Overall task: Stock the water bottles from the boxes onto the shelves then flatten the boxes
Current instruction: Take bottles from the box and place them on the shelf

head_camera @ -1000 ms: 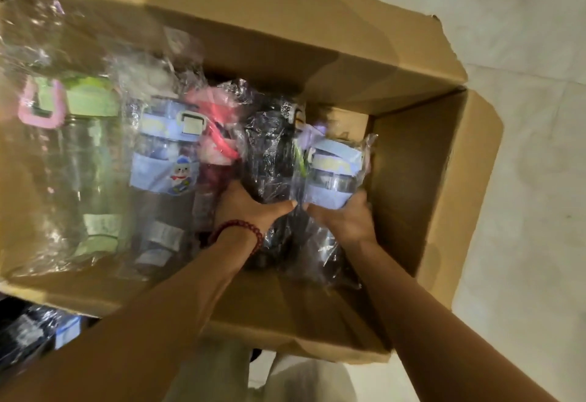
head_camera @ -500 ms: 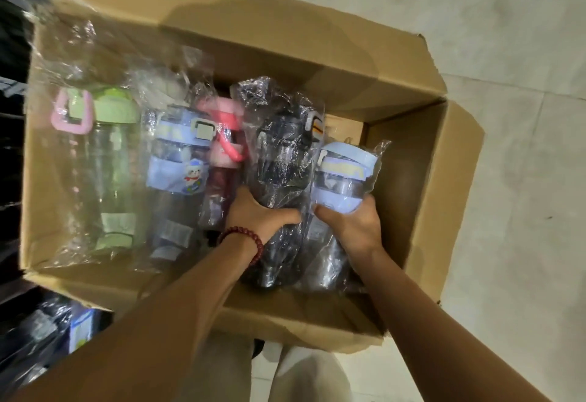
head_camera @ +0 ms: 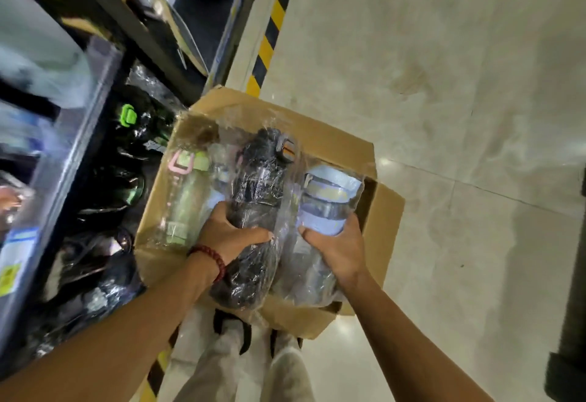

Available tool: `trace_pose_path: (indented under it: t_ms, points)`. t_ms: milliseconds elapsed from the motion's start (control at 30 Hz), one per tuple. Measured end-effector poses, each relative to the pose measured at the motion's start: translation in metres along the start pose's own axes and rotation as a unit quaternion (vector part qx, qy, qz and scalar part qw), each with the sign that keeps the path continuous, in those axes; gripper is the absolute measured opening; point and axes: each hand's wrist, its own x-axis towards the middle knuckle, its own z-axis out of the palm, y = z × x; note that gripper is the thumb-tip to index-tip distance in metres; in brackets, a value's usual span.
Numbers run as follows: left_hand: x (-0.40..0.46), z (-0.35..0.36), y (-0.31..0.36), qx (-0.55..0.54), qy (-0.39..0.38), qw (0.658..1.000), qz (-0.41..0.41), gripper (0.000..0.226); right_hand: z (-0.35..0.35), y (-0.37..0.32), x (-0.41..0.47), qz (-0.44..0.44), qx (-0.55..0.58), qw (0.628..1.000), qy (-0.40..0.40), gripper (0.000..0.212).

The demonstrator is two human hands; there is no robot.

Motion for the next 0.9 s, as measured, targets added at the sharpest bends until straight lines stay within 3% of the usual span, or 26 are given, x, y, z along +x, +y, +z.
trace_pose_path:
  t_ms: [67,200,400,533,767,900]
  points:
    - [-0.025,-0.020,0.017,-0.022,0.008,1.000,0.014,0.063,-0.001,-0.031,-0.013,-0.027,-0.005,0.999,-0.024,0.066]
    - [-0.076,-0.062,0.057,-0.060,0.042,0.996,0.050,0.112,-0.005,-0.099,-0.039,-0.094,-0.007,0.994,-0.058,0.056]
    - [-0.149,-0.129,0.108,-0.109,0.122,0.981,0.102,0.096,-0.006,-0.201,-0.082,-0.181,-0.054,0.976,-0.113,0.044]
    - [-0.198,-0.176,0.126,-0.168,0.154,0.962,0.151,0.076,0.007,-0.261,-0.116,-0.196,-0.065,0.971,-0.120,0.079]
    - [-0.256,-0.252,0.130,-0.228,0.210,0.932,0.189,0.116,0.056,-0.334,-0.170,-0.272,-0.063,0.948,-0.151,0.077]
    - [-0.268,-0.284,0.115,-0.233,0.226,0.924,0.202,0.119,0.083,-0.353,-0.193,-0.296,-0.073,0.934,-0.185,0.070]
